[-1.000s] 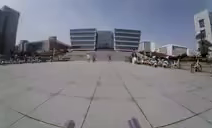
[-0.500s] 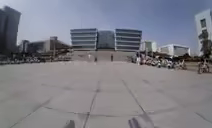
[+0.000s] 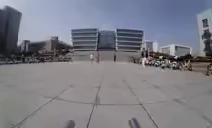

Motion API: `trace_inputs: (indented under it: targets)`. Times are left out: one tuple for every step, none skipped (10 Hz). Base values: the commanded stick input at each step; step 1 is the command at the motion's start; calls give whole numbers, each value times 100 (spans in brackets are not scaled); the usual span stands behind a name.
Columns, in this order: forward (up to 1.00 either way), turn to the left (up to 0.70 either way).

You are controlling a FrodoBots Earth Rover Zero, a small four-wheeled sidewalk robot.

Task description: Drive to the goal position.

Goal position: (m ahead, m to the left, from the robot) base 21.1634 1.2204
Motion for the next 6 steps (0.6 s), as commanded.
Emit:
trace_inputs:
  targets:
    - [100,0]
    - [100,0]
    - [100,0]
    - [100,0]
    - [100,0]
    - [100,0]
